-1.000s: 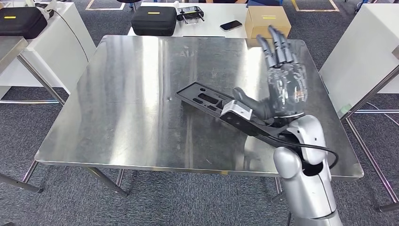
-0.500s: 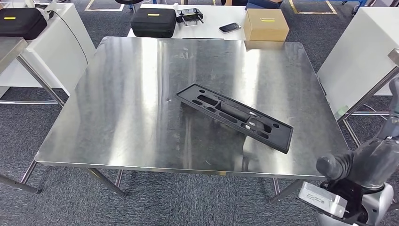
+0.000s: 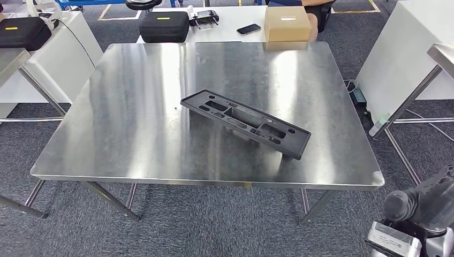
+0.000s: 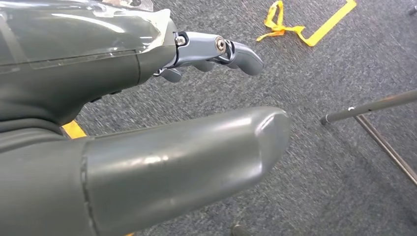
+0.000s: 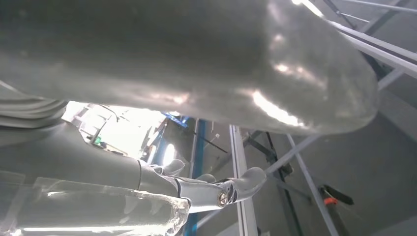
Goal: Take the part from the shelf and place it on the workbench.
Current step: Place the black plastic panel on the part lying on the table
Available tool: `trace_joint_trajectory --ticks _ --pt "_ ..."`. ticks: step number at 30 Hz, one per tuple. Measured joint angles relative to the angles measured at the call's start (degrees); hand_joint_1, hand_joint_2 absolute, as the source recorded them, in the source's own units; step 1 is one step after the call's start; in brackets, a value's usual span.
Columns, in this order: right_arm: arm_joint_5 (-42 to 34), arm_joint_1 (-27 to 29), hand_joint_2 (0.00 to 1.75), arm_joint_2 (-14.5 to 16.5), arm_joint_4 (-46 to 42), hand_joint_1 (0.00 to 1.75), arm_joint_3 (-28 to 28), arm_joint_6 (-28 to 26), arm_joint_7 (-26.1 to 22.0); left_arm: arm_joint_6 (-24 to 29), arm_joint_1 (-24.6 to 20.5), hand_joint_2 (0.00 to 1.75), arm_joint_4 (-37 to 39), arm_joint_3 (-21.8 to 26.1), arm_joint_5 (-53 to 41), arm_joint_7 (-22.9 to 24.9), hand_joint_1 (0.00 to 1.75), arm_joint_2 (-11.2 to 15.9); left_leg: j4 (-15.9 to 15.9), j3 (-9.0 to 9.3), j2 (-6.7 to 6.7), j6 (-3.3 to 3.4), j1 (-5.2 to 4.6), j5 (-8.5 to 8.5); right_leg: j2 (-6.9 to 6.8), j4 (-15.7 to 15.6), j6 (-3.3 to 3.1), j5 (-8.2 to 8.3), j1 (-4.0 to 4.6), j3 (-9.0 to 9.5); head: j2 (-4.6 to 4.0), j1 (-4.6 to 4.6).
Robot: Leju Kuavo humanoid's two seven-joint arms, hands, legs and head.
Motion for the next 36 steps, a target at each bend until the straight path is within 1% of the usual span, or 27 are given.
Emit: trace_joint_trajectory --ticks 1,2,3,4,7,8,9,11,13,14,16,17,18,19,20,21,23,24,25,27,28,30,31,32,33,34,36 --pt "-0.1 0.3 0.0 0.1 0.0 0.0 -0.1 -0.1 -0.2 -0.1 0.0 0.0 -0.1 0.0 0.0 0.1 0.0 -0.1 3.5 -0.86 -0.03 0.05 -0.04 -2.06 -0.02 0.0 -0.24 0.41 0.28 -0.56 0.0 -0.08" --pt "-0.2 0.7 0.0 0.3 0.0 0.0 -0.2 -0.2 -0.3 -0.1 0.0 0.0 -0.2 0.0 0.0 0.1 0.0 -0.1 5.7 -1.01 -0.05 0.2 -0.07 -3.07 -0.02 0.1 -0.37 0.82 0.56 -1.1 0.0 -0.13" --pt "-0.3 1.0 0.0 0.4 0.0 0.0 -0.4 -0.4 -0.4 -0.3 0.0 0.0 -0.3 0.0 0.0 0.2 0.0 -0.3 6.0 -0.15 -0.07 0.48 -0.15 -2.97 -0.01 0.1 -0.42 1.18 0.82 -1.58 0.0 -0.16" --pt "-0.4 1.3 0.0 0.6 0.0 0.0 -0.5 -0.5 -0.5 -0.4 0.0 0.0 -0.4 0.0 0.0 0.2 0.0 -0.4 4.0 1.81 -0.13 0.9 -0.29 -2.03 0.01 0.1 -0.41 1.51 1.05 -1.97 0.0 -0.17" --pt "-0.8 1.6 0.0 1.0 -0.2 0.0 -1.2 -0.6 -0.8 -1.1 0.0 0.0 -1.0 0.0 0.0 0.3 0.0 -0.5 -7.0 9.93 -0.52 2.43 -1.12 0.82 0.05 0.1 0.02 2.37 1.49 -2.55 0.0 -0.11" --pt "-1.0 1.6 0.0 1.1 -0.3 0.0 -1.4 -0.6 -1.0 -1.3 0.1 0.0 -1.2 0.0 0.0 0.3 0.0 -0.5 -9.1 11.24 -0.6 2.66 -1.45 1.14 0.01 0.1 0.33 2.63 1.51 -2.57 0.0 -0.08" --pt "-1.3 1.7 0.0 1.2 -0.3 0.0 -1.7 -0.5 -1.1 -1.5 0.1 0.0 -1.4 0.0 0.0 0.3 0.0 -0.5 -9.8 11.58 -0.6 2.71 -1.76 1.22 -0.05 0.0 0.72 2.93 1.46 -2.59 0.0 -0.09" --pt "-2.0 2.1 0.0 1.4 -0.4 0.0 -2.1 -0.2 -1.5 -1.8 0.2 0.0 -1.6 0.0 0.0 0.3 0.0 -0.6 -10.2 11.14 -0.51 3.02 -2.04 2.15 -0.16 0.0 1.62 3.41 1.3 -2.69 0.0 -0.16" --pt "-2.9 2.8 0.0 1.7 -0.3 0.0 -2.8 0.1 -1.7 -2.3 0.3 0.0 -1.9 0.0 0.0 0.3 0.0 -0.7 -10.9 10.26 -0.28 3.71 -1.94 3.44 -0.2 1.5 1.84 1.75 1.32 -3.73 0.0 -0.05" --pt "-3.1 3.2 0.0 1.8 -0.2 0.0 -3.3 0.1 -1.9 -2.5 0.3 0.0 -1.9 0.0 -0.1 0.3 0.0 -0.8 -11.1 9.61 -0.14 4.0 -1.84 4.14 -0.22 3.7 1.57 -0.27 1.37 -4.64 0.0 0.09" --pt "-3.1 4.2 0.0 2.3 0.3 0.0 -4.2 0.2 -1.7 -2.7 0.3 0.0 -2.0 0.0 -0.2 0.3 0.0 -1.0 -11.1 8.09 0.04 4.34 -2.03 5.27 -0.21 10.5 1.12 -4.85 1.38 -6.66 0.0 0.32" --pt "-3.0 4.9 0.0 2.6 0.8 0.0 -4.6 0.4 -1.4 -2.7 0.4 0.0 -2.0 0.0 -0.2 0.4 0.0 -1.1 -11.1 7.32 0.12 4.34 -2.12 5.88 -0.21 13.5 1.31 -6.09 1.38 -7.1 0.0 0.33" --pt "-3.1 5.6 0.0 3.1 1.5 0.0 -5.1 0.7 -1.0 -2.8 0.4 0.0 -2.0 0.0 -0.2 0.5 0.0 -1.3 -11.0 6.55 0.2 4.32 -2.18 6.48 -0.22 15.1 1.78 -6.26 1.38 -6.79 0.0 0.33" --pt "-3.5 6.3 0.0 3.6 2.2 0.0 -5.6 1.1 -0.4 -2.8 0.4 0.0 -2.0 0.1 -0.3 0.7 0.0 -1.4 -11.0 5.86 0.25 4.25 -2.21 7.05 -0.22 14.7 2.4 -5.41 1.38 -5.48 0.0 0.36" --pt "-4.0 7.1 0.0 4.2 3.1 0.0 -6.3 1.5 0.2 -2.8 0.4 0.0 -2.1 0.3 -0.3 0.9 0.0 -1.6 -10.9 5.23 0.28 4.14 -2.23 7.58 -0.24 12.0 2.96 -4.04 1.38 -3.06 0.0 0.37" --pt "-4.5 7.8 0.0 5.0 4.1 0.0 -7.0 1.9 1.0 -2.8 0.4 0.0 -2.2 0.4 -0.3 1.1 0.0 -1.8 -10.8 4.66 0.3 3.97 -2.23 8.04 -0.28 7.9 3.17 -3.08 1.42 -0.04 0.0 0.4" --pt "-4.9 8.9 0.0 6.9 6.6 0.0 -9.0 2.6 2.8 -2.7 0.4 0.0 -2.4 0.7 -0.4 1.2 0.0 -2.2 -10.5 3.88 0.32 3.45 -2.38 8.93 -0.33 -0.4 2.59 -2.88 1.81 5.4 0.0 0.34" --pt "-5.0 9.4 0.0 7.9 8.0 0.0 -10.2 3.2 3.8 -2.7 0.4 0.0 -2.4 0.8 -0.5 1.2 0.0 -2.4 -10.5 3.73 0.34 3.17 -2.43 9.36 -0.35 -2.6 2.07 -3.28 2.03 6.57 0.0 0.29" --pt "-5.2 9.7 0.0 9.0 9.9 0.0 -11.6 3.9 4.8 -2.6 0.4 0.0 -2.4 0.9 -0.7 1.3 0.0 -2.6 -10.6 3.66 0.35 2.88 -2.45 9.82 -0.34 -3.4 1.61 -3.39 2.26 6.85 0.0 0.21" --pt "-5.4 9.9 0.0 11.2 14.8 0.0 -14.9 5.6 6.6 -2.1 0.5 0.0 -2.6 1.1 -1.3 1.4 0.0 -2.8 -10.3 3.38 0.16 2.32 -2.31 9.92 -0.45 -3.6 0.62 -2.62 1.79 6.08 0.0 0.11" --pt "-5.7 9.7 0.0 12.4 17.9 0.0 -16.7 6.5 7.4 -1.8 0.5 0.0 -2.6 1.2 -1.6 1.6 0.0 -3.0 -9.4 2.96 -0.04 2.01 -2.19 8.63 -0.56 -3.6 -0.07 -2.08 1.48 5.67 0.0 -0.01" --pt "-5.7 8.8 0.0 14.3 25.5 0.0 -20.5 7.6 8.3 -1.0 0.6 0.0 -2.7 1.4 -2.2 2.0 0.0 -3.2 -4.5 1.41 -0.43 1.43 -1.9 3.44 -0.77 -3.7 -1.0 -0.86 1.05 4.54 0.0 -0.28" --pt "-5.0 8.0 0.0 15.0 30.2 0.0 -22.4 7.7 8.7 -0.6 0.7 0.0 -2.7 1.5 -2.6 2.2 0.0 -3.3 -0.8 0.51 -0.49 1.14 -1.72 0.67 -0.79 -3.7 -1.19 -0.22 1.03 3.86 0.0 -0.41" --pt "-3.8 7.2 0.0 15.4 35.2 0.0 -24.1 7.5 9.2 -0.1 0.7 0.0 -2.7 1.5 -3.1 2.4 0.0 -3.4 2.6 -0.14 -0.51 0.85 -1.5 -0.96 -0.81 -3.7 -1.05 0.39 1.01 3.19 0.0 -0.45" --pt "-2.7 6.3 0.0 15.8 40.3 0.0 -25.7 7.2 9.7 0.5 0.7 0.0 -2.7 1.5 -3.5 2.6 0.0 -3.6 5.1 -0.3 -0.51 0.55 -1.21 -1.31 -0.84 -3.6 -0.82 0.98 0.95 2.55 0.0 -0.45" --pt "-2.2 5.4 0.0 16.0 45.4 0.0 -27.1 7.1 10.1 1.0 0.7 0.0 -2.7 1.5 -3.8 2.8 0.0 -3.8 5.7 0.43 -0.51 0.24 -0.89 -0.25 -0.87 -3.4 -0.5 1.51 0.82 1.88 0.0 -0.45" --pt "-2.7 3.4 0.0 16.4 55.3 0.0 -29.7 6.7 10.0 1.8 0.6 0.0 -2.5 1.5 -3.8 3.3 0.0 -4.3 1.0 4.83 -0.53 -0.49 -0.17 3.05 -0.89 -2.8 0.23 2.28 0.39 0.5 0.0 -0.47"
